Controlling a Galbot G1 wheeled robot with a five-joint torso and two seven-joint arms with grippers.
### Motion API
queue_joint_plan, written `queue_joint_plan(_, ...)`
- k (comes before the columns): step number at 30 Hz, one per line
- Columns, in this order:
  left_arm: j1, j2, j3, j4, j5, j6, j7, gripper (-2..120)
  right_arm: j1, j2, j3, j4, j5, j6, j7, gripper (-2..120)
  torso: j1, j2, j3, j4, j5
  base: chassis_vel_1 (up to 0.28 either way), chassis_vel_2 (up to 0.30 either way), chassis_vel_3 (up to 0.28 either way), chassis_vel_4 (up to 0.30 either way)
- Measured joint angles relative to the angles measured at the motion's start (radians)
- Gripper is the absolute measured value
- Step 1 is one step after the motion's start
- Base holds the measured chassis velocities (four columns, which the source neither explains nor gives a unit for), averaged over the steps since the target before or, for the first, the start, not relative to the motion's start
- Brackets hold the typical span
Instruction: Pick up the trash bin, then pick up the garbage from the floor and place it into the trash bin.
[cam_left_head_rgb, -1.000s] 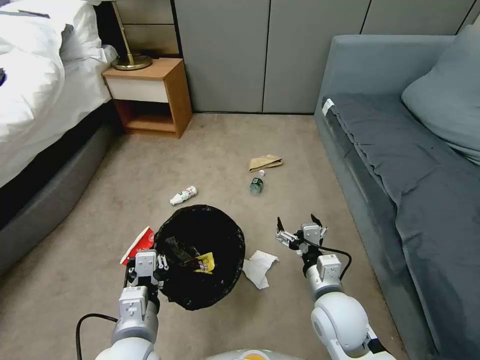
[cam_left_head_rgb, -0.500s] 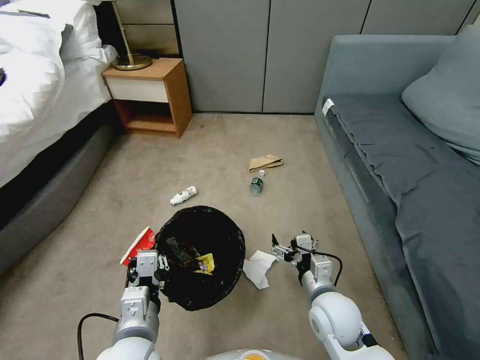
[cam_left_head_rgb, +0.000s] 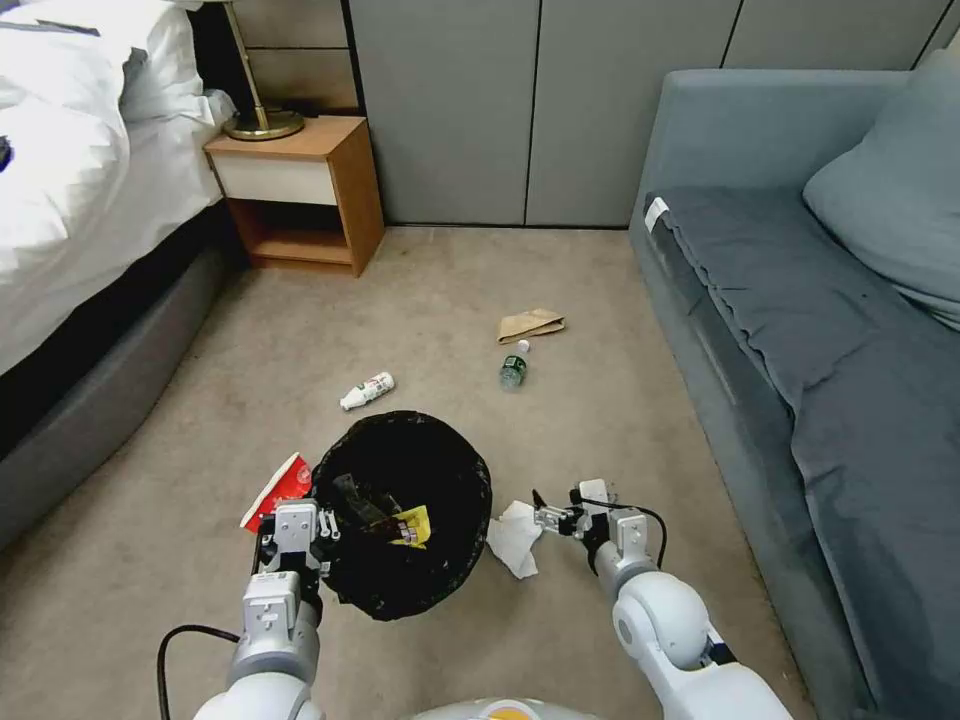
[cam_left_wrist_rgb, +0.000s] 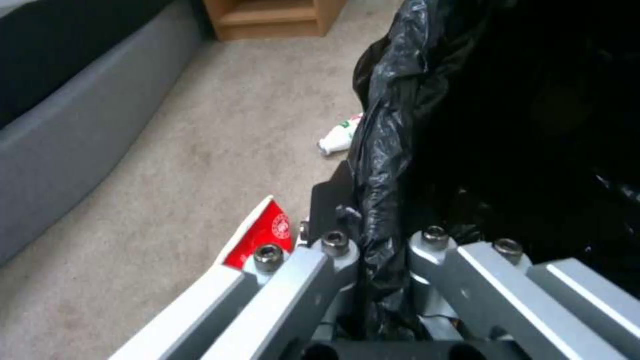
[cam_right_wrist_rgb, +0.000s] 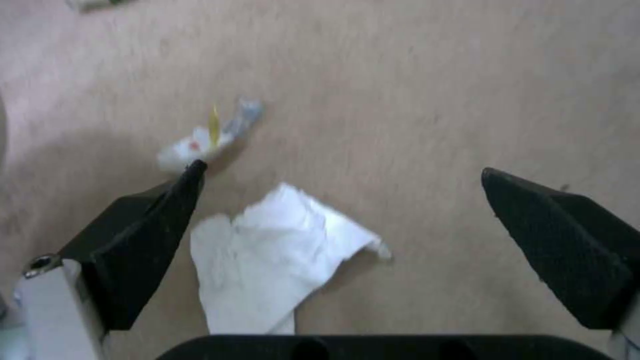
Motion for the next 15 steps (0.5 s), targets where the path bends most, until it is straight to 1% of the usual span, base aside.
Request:
queue_joint_plan(7, 0.003, -0.002, 0.000, 0.003, -0.002, 0.001, 0.000, 1, 0.059, 0.022, -0.047, -0.127, -0.014, 0.011, -0.018, 100, 0.000, 0.000, 0.000, 0.0000, 0.0000, 0.000, 0.000, 0.000, 0.000)
queue_joint_plan(12, 0.003, -0.002, 0.001, 0.010, -0.002, 0.003, 0.000, 1, 0.084, 0.034, -0.065, -0.173, -0.031, 0.018, -0.020, 100, 0.000, 0.000, 0.000, 0.0000, 0.0000, 0.000, 0.000, 0.000, 0.000)
queue_joint_plan(15, 0.000, -0.001, -0.002, 0.018, -0.003, 0.007, 0.000, 1, 0.108, 0.041, -0.088, -0.226, -0.060, 0.035, -0.026, 100, 0.000, 0.000, 0.000, 0.0000, 0.0000, 0.000, 0.000, 0.000, 0.000)
